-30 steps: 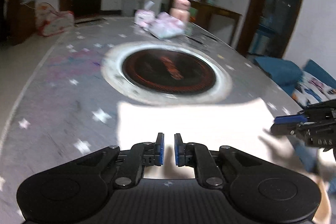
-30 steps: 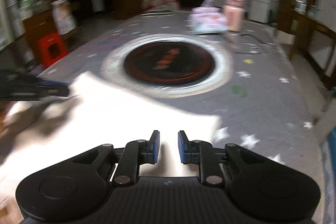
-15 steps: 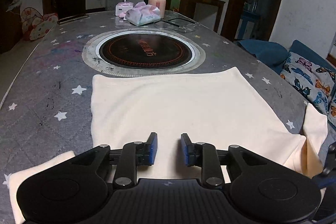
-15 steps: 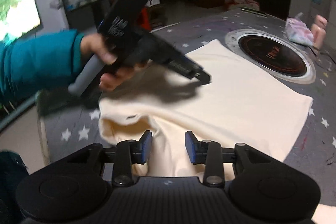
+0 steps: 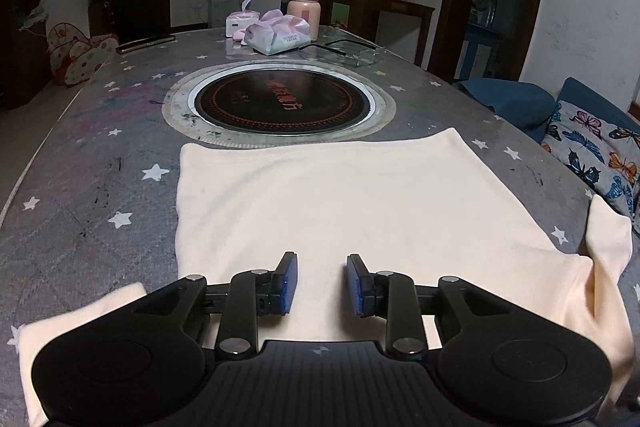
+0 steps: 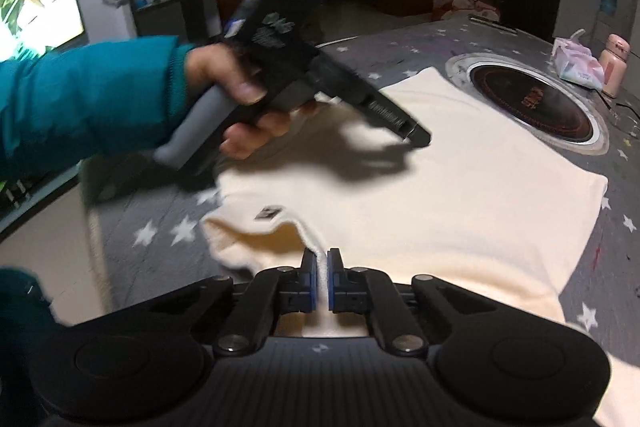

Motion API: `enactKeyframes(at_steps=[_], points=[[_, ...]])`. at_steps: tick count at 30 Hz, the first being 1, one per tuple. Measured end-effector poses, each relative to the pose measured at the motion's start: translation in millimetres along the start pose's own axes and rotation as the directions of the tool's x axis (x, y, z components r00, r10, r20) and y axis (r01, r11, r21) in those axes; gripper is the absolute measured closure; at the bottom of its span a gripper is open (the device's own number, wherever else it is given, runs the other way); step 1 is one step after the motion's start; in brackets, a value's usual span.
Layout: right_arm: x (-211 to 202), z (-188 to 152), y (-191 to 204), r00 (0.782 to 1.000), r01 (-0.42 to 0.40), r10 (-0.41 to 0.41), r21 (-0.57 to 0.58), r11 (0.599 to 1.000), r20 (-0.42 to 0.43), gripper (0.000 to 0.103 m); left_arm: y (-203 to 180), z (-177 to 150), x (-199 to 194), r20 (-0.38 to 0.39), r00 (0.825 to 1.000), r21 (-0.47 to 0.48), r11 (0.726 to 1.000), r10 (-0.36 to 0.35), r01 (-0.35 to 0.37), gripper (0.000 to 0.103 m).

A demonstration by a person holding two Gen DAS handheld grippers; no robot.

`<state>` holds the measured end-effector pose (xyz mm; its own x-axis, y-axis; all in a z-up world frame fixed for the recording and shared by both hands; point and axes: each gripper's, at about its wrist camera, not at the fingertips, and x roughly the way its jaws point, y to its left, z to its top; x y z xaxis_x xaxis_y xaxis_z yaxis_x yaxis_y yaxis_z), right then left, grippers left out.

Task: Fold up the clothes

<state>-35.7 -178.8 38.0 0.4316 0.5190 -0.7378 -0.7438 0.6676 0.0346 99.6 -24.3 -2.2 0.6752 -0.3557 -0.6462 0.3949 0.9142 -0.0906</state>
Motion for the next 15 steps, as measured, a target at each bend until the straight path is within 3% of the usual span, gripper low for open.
enactKeyframes(at_steps=[4,7,11,15], points=[[-1.8,-13.7,7.7,1.000,0.004,-0.004,0.020,1.000,-0.011,0.098,-1.7,-2.3,1.0,0.017,1.000,0.014,1.000,0.013,-0.014,0.071],[-4.2,-18.9,9.7,1.000,0.008,-0.008,0.052,0.999,0.002,0.091,-3.7,-4.0,1.4,0.025,0.999,0.022,0.999,0.025,-0.026,0.068],[-21.9,-22.6,4.4,1.000,0.006,-0.007,0.100,0.995,0.015,0.087,-4.9,-4.6,0.7,0.029,0.999,0.025,0.999,0.035,-0.036,0.060],[-52.0,-33.1,-21.2,0.994,0.083,-0.097,0.231,0.970,0.054,0.087,-13.9,-5.5,-6.0,0.020,0.999,0.034,0.999,0.040,-0.041,0.058]])
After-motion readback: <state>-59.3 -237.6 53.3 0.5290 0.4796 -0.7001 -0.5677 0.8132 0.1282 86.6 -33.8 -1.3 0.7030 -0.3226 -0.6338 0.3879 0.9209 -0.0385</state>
